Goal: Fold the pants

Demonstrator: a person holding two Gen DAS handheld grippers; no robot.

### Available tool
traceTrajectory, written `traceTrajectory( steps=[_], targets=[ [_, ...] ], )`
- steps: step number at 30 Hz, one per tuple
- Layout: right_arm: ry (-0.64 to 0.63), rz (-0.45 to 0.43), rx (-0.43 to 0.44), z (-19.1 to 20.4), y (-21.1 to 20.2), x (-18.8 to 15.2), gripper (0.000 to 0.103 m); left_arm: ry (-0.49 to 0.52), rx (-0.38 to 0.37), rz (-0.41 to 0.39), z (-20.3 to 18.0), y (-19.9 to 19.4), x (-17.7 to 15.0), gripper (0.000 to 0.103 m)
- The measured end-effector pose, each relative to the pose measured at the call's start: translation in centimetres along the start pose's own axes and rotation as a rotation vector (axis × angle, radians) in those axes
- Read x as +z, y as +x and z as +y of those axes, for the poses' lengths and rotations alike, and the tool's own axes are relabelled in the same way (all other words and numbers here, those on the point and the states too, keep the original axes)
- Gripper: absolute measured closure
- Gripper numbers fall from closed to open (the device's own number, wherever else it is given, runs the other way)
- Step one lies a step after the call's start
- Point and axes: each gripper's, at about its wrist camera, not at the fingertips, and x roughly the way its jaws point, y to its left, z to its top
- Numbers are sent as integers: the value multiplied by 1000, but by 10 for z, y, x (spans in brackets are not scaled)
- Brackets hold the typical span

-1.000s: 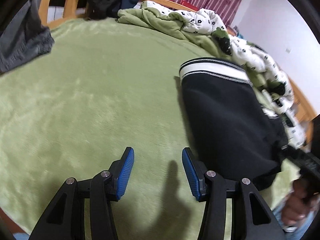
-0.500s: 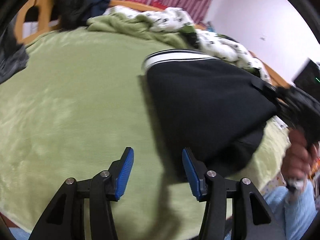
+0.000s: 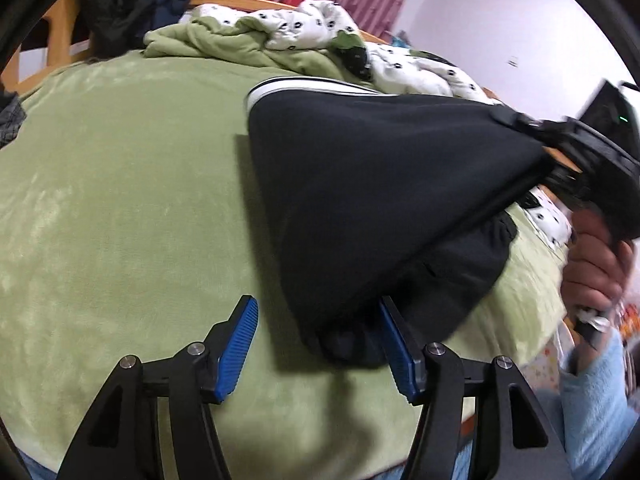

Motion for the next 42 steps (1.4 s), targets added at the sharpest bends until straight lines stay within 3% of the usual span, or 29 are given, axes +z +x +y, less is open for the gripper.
traceTrajectory(
  steps=[3, 7, 10, 16, 20, 23, 25, 29, 31, 34, 36, 40, 42],
  targets=[
    [-6, -17, -17, -13, -12, 8, 87, -23, -30, 13, -11, 13, 5, 45],
    [-22, -18, -75, -35, -30, 20, 87, -52, 25, 31, -26, 36, 7, 45],
    [-17, -42, -92, -53, -49, 28, 87, -94, 24, 12, -30, 42, 7, 42],
    [-5, -75, -209, -108, -90, 34, 88, 28, 38, 28, -57, 46, 5, 42],
    [20, -83, -316, -154, -102, 11, 88, 133, 106, 60, -75, 54, 5, 40],
    [129, -15, -360, -197, -86, -15, 87, 133, 103, 77, -75, 57, 6, 39],
    [130, 30, -403, -209, -72, -32, 87, 163, 105, 86, -77, 55, 4, 39],
    [142, 24, -423, -211, -80, -39, 79, 227, 64, 100, -81, 38, -6, 39],
    [135, -4, -472, -202, -94, -32, 79, 267, 32, 83, -80, 21, -10, 41],
    [46, -47, -523, -174, -109, -25, 79, 302, -2, 41, -78, -4, -15, 41],
    [-14, -63, -530, -157, -113, -22, 79, 262, -26, 3, -76, -15, -6, 41],
    [-85, -52, -534, -143, -100, -26, 79, 220, -3, -38, -84, -1, 18, 41],
    [-75, 3, -550, -149, -87, -38, 79, 210, -5, -3, -85, 18, 21, 45]
  ],
)
